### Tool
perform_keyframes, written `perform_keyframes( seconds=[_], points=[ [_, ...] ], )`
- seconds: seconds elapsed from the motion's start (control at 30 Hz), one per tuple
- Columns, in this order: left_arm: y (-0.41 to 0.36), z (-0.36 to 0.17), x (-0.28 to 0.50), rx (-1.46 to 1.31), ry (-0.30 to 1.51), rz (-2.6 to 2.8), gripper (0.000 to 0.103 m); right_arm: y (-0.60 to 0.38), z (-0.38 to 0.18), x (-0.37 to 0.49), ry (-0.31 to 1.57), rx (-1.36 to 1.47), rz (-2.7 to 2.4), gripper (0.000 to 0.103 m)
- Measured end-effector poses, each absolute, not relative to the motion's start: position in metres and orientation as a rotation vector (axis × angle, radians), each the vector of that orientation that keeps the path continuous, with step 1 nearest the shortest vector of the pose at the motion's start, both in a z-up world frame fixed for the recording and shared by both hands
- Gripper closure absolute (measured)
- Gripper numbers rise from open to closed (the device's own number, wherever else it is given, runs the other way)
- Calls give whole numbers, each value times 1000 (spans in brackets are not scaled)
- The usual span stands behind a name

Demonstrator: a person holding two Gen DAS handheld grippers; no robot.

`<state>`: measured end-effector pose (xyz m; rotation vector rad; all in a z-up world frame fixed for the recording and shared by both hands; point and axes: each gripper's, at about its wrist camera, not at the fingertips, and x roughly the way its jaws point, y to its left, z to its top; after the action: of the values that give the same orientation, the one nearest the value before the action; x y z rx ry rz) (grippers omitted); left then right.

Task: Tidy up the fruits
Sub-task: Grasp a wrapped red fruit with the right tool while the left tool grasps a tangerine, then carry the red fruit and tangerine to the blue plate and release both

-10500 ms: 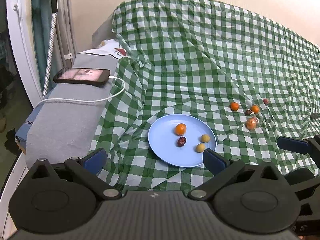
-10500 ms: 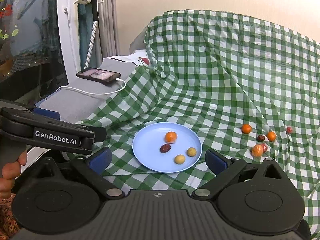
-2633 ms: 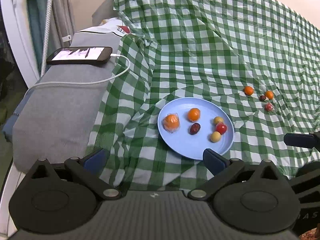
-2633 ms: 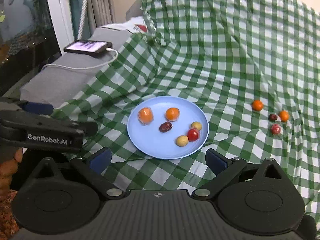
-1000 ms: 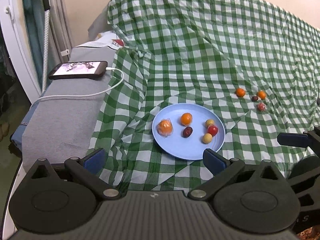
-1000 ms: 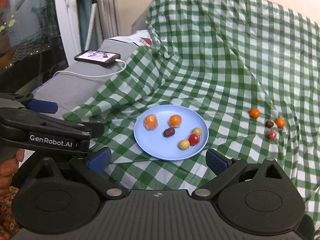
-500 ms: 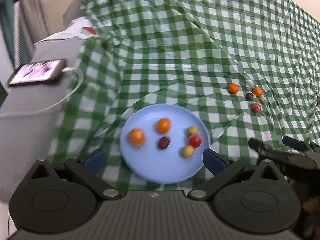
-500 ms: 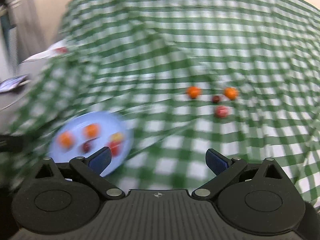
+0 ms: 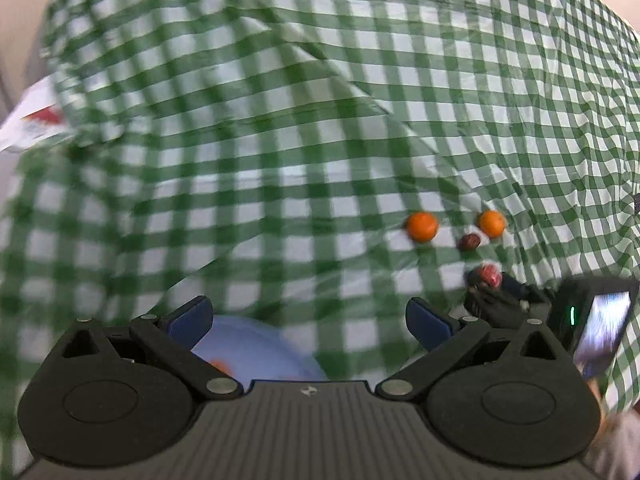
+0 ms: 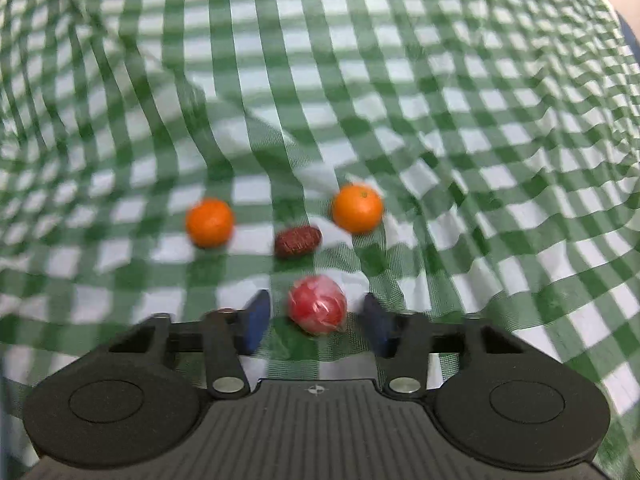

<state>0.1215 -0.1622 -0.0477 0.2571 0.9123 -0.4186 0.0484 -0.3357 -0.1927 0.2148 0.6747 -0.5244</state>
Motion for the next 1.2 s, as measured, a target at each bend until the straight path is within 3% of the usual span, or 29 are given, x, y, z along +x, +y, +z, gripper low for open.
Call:
perform_keyframes(
  seconds=[0.2, 0.5, 0.6, 0.63, 0.77, 0.93, 1.2],
  points=[
    [-244, -90, 169, 285, 920, -521, 0, -370, -175, 22, 530, 227, -705, 72],
    [-323, -169, 213, 393, 993, -552, 4, -416, -203, 19, 636, 365, -833, 72],
    [-324, -175, 220, 376, 999, -575, 35, -413, -206, 22, 638, 336, -842, 71],
    [-323, -172, 219, 372, 983, -596, 66, -410, -205, 22, 634, 336, -845, 71],
    [-313, -157, 211, 377, 985, -626, 67, -409, -203, 15, 598, 356, -855, 72],
    [-256, -97, 160, 346, 924, -608, 67, -396, -184, 4, 535, 291, -869, 72],
    [-117, -17, 68, 311, 911, -457, 66, -317, -95, -55, 531, 323, -579, 72]
  ],
)
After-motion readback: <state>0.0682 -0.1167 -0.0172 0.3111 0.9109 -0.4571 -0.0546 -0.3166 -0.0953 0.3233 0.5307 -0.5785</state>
